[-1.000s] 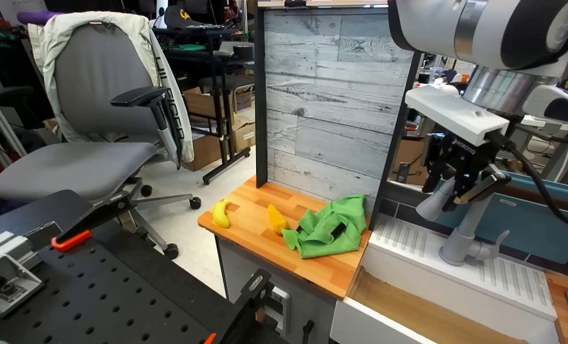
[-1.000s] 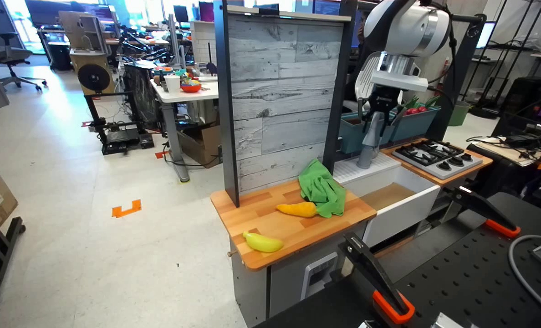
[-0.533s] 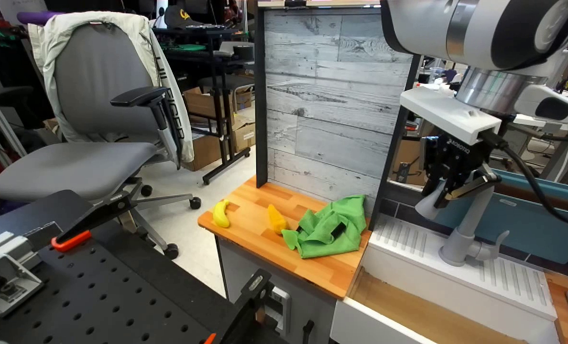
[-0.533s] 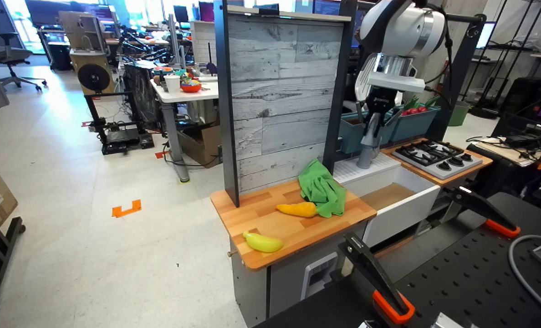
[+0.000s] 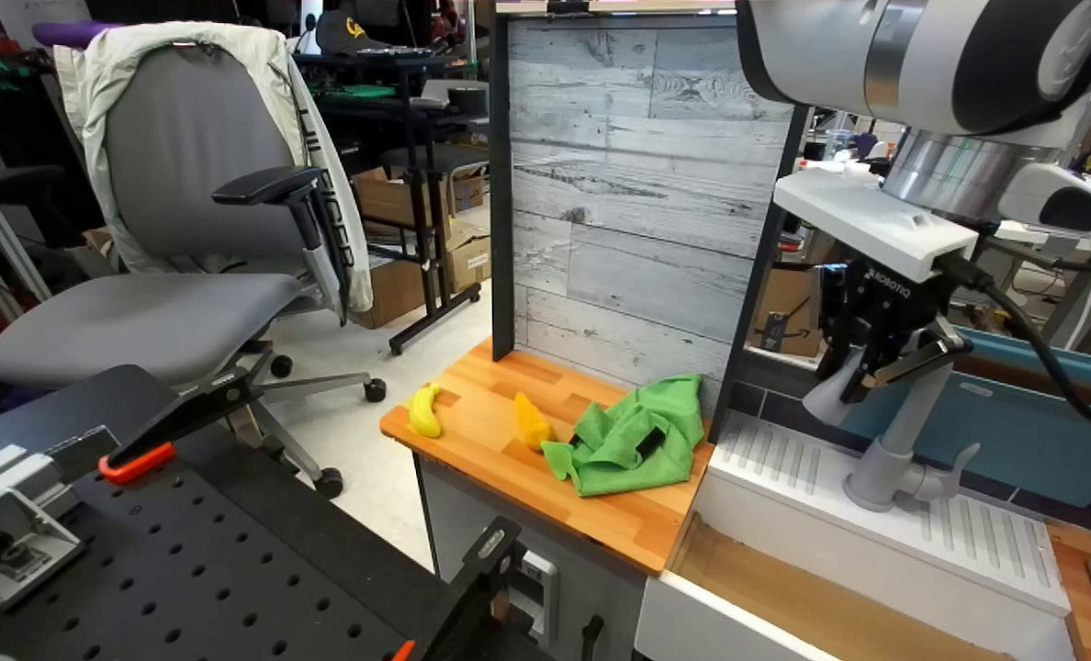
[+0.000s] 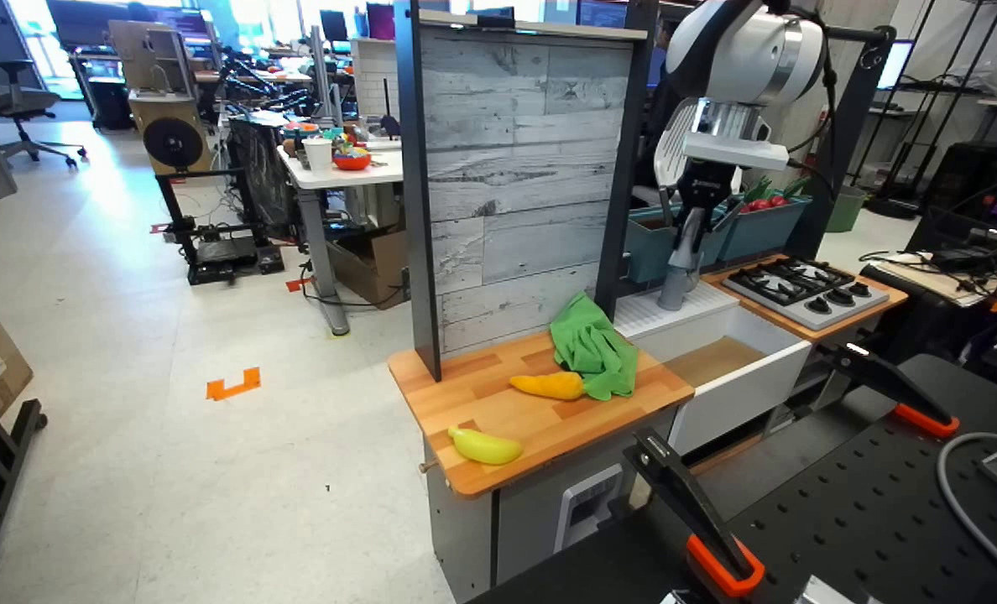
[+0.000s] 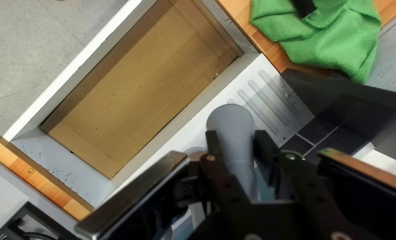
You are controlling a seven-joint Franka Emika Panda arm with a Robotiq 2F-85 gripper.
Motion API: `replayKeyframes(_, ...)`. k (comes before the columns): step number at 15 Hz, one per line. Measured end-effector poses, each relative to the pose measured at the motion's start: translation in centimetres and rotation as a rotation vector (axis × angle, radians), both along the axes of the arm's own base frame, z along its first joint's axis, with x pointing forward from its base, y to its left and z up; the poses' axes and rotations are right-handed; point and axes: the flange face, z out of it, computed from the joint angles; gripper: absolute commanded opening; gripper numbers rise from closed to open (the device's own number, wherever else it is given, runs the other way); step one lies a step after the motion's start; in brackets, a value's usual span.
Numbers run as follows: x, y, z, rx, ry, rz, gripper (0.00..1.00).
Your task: Push the faucet to the left.
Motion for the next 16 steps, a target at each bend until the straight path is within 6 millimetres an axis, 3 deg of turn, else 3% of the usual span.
replayKeyframes(16,-0.8,-1.6,0.1,0.026,0.005,0.047,0.08)
